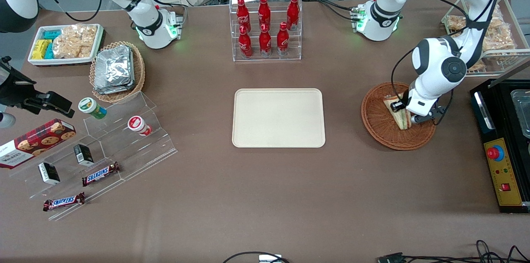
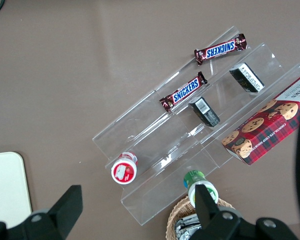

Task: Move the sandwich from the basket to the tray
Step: 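Lower the left gripper onto the sandwich and close it around it, then lift the sandwich out of the basket with the left gripper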

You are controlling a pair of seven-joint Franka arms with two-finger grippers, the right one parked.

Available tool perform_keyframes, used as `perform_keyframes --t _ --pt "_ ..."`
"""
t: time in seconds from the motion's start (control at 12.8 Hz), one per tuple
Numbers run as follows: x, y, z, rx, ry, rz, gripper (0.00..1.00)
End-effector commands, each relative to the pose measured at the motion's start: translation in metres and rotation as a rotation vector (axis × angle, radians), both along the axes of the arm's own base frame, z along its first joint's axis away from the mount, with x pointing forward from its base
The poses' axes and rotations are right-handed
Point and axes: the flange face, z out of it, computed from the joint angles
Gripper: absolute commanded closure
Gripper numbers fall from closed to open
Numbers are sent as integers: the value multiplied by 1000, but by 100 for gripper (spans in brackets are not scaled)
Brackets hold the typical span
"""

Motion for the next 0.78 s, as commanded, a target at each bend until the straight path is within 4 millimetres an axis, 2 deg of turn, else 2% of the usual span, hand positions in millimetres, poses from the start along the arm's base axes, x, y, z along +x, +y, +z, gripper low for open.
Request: perform_keyframes --t 0.0,0.16,0.31,0.47,0.7 --pt "5 -10 24 3 -56 -29 100" --pt "2 -17 65 8 -36 -52 100" --pt "-1 -19 125 18 -4 -60 100" --pt "8 -26 194 24 51 -68 100" --pt "37 -34 305 25 124 -78 100"
